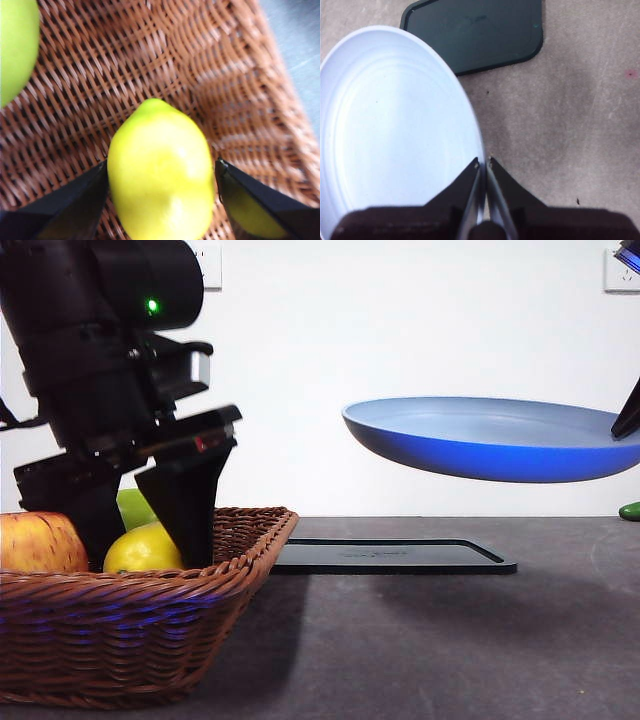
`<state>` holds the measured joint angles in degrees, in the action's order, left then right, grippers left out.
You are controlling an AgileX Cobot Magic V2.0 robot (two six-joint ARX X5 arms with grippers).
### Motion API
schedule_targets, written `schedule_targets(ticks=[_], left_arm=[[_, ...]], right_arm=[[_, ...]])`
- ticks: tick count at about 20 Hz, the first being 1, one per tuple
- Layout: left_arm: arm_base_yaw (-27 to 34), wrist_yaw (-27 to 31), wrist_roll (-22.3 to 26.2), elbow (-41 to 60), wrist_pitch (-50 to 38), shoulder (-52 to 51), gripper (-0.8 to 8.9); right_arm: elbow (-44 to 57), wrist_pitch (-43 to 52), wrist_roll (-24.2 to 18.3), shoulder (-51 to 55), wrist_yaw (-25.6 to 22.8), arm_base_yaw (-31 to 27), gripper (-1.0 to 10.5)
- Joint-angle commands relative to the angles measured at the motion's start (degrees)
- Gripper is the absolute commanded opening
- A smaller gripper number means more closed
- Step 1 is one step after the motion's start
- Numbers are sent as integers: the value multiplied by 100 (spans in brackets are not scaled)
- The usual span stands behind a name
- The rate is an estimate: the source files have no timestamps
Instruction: Take the lemon from the basket,put the lemon in the plate,hand out the plate
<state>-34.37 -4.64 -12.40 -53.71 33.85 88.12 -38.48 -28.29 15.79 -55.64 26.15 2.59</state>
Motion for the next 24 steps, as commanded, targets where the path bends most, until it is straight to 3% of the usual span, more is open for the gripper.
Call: schedule_targets(ticks=[1, 3, 7, 14, 16, 18, 24], left_arm=[[-55, 9, 70, -111, -22, 181, 363], [-57, 11, 201, -111, -42, 181, 358], [-55, 11, 369, -192, -15, 168, 222], [-118, -57, 514, -1353, 789, -157, 217], [-243, -555, 514, -1731, 855, -238, 217], [-535, -962, 509, -2006, 686, -238, 217], [-1770, -374, 531, -2057, -278, -35, 217]], right_arm=[[-103, 74, -28, -26, 35, -2, 8], [-103, 74, -28, -26, 35, -2, 9], [-103, 74, -28, -28, 24, -2, 8], [-103, 72, -24, -79, -772, 0, 7], [-103, 72, 13, -219, -802, 35, 7], [-103, 66, 90, -417, -643, 219, 7], [-103, 74, 369, -688, -485, 1029, 7]])
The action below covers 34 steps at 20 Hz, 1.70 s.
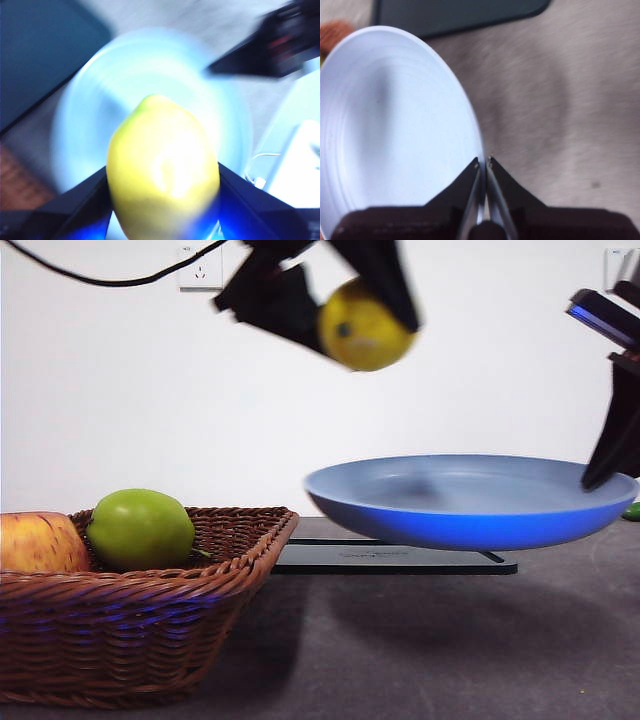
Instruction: Take the lemon from the basket,put the lemon in the plate,hand out the plate
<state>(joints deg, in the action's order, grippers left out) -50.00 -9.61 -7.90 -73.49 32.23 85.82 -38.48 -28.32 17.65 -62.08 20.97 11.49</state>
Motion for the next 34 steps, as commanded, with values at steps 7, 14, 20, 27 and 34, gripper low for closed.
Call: schedule_targets(ticks=[7, 14, 20, 27, 34], left_arm=[[-555, 503, 225, -79, -55, 855, 218], [-555, 494, 282, -79, 35, 979, 335], [-555, 509, 321, -81, 20, 964, 416], [-389, 514, 170, -92, 426, -138, 414], [-352, 511, 96, -92, 1021, -1749, 414]], right_arm=[[-103, 76, 328, -37, 319, 361, 7], [-103, 76, 328, -39, 415, 365, 7], [-103, 72, 424, -39, 461, 363, 6], [-678, 46, 579, -551, 444, 212, 6], [-2551, -136, 334, -2485, 459, -446, 6]])
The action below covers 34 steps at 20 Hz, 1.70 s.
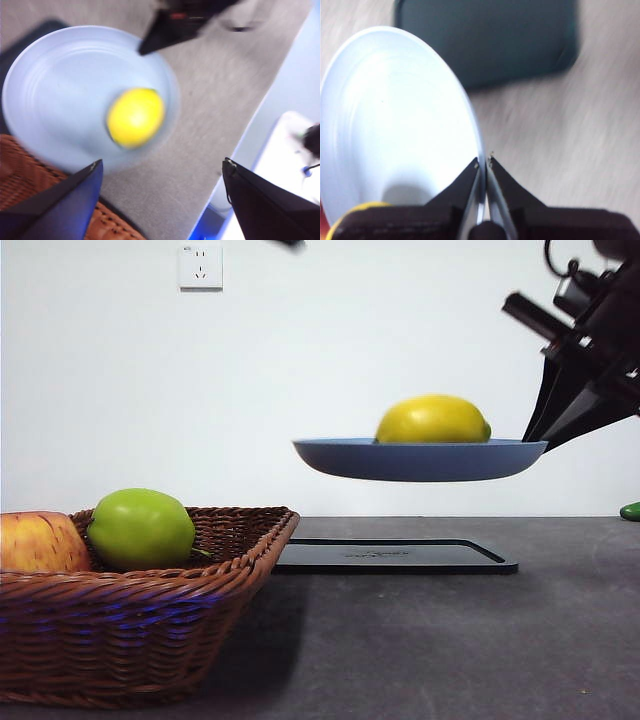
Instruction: Take the lemon from the basket,put the lemon in the plate,hand out the plate
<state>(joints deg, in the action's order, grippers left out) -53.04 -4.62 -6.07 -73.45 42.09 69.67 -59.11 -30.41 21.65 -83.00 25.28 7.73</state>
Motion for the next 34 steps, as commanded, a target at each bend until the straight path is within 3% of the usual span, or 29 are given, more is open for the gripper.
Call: schedule_targets(ticks=[1, 5, 10, 19, 21, 25, 30, 34], left_arm=[[-48, 9, -138, -96, 83, -289, 414], [-48, 17, -144, -96, 306, -651, 414], [-48, 17, -144, -94, 343, -645, 414], [-48, 105, -144, -96, 319, -645, 414], [-46, 262, -142, -94, 326, -645, 414], [-46, 315, -94, -96, 337, -645, 414], [-46, 566, 326, -94, 232, -645, 407], [-44, 964, 1207, -94, -98, -645, 220]], right_arm=[[-800, 76, -74, -702, 22, -127, 6], [-1998, 74, -120, -1886, -13, -205, 6], [-3158, -188, -592, -3049, -177, -203, 6], [-3438, -350, -693, -3941, -162, -214, 11], [-3438, -352, -785, -3993, -170, -214, 37], [-3456, -291, -861, -3960, -177, -214, 224], [-3512, -761, -1174, -3276, -131, -291, 214], [-3512, -1690, -1644, -2208, -140, -271, 147]])
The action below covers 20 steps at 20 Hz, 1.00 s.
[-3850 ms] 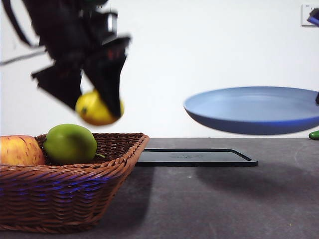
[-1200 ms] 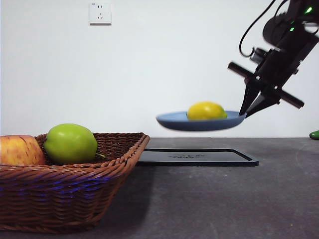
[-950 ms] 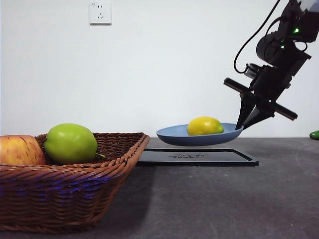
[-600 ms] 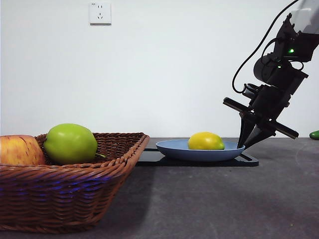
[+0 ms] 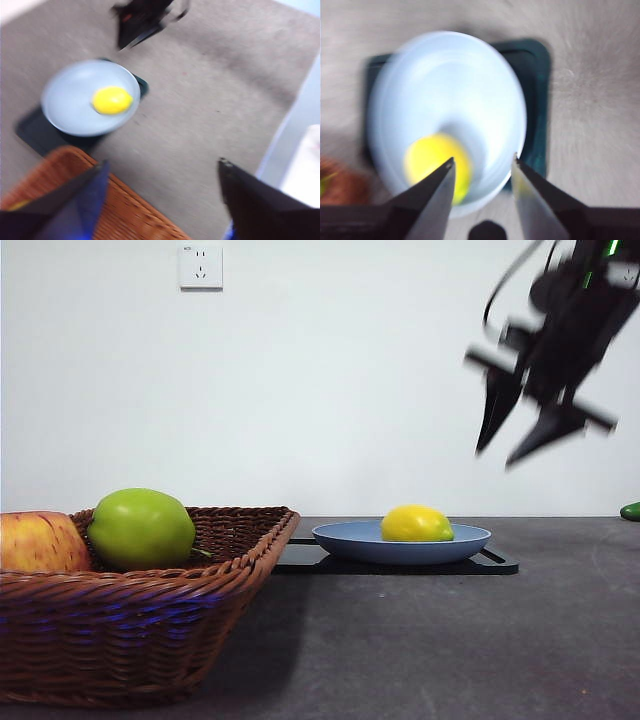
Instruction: Take the lemon from the basket,put the lemon in the plate,hand out the plate
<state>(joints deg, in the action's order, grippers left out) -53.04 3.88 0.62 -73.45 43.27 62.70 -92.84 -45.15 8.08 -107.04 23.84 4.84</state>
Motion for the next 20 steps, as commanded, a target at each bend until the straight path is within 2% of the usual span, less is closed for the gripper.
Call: schedule_targets(ticks=[1, 3, 5, 6, 9, 11, 12, 16, 18, 20], left_arm=[[-24, 227, 745, -94, -361, 52, 150], [68, 466, 1049, -94, -603, 52, 20], [249, 503, 1447, -94, -662, 52, 6], [376, 509, 1596, -85, -660, 55, 6], [970, 509, 1530, -83, -610, 52, 6], [1467, 479, 1368, -70, -544, 52, 6], [1792, 433, 1285, -7, -575, 52, 6], [2970, -437, 938, 638, -931, -127, 6], [3305, -686, 734, 1305, -1436, -435, 6], [3504, -861, 546, 2076, -1950, -841, 6]], right_arm=[[-140, -407, -304, 474, 7, 24, 111], [-140, -758, -378, 1019, 0, 98, 40], [-138, -1198, -579, 1580, -118, 179, 2], [-138, -1392, -588, 1803, -409, 271, 2], [-44, -1615, -625, 2505, -1939, 892, 2], [66, -1532, -549, 2944, -2549, 1379, 2], [168, -1373, -487, 3191, -2780, 1687, 2], [992, -310, -455, 4148, -3864, 2726, 2], [1670, 374, -455, 4645, -4081, 3093, 3], [2518, 1110, -455, 5141, -4083, 3305, 3]])
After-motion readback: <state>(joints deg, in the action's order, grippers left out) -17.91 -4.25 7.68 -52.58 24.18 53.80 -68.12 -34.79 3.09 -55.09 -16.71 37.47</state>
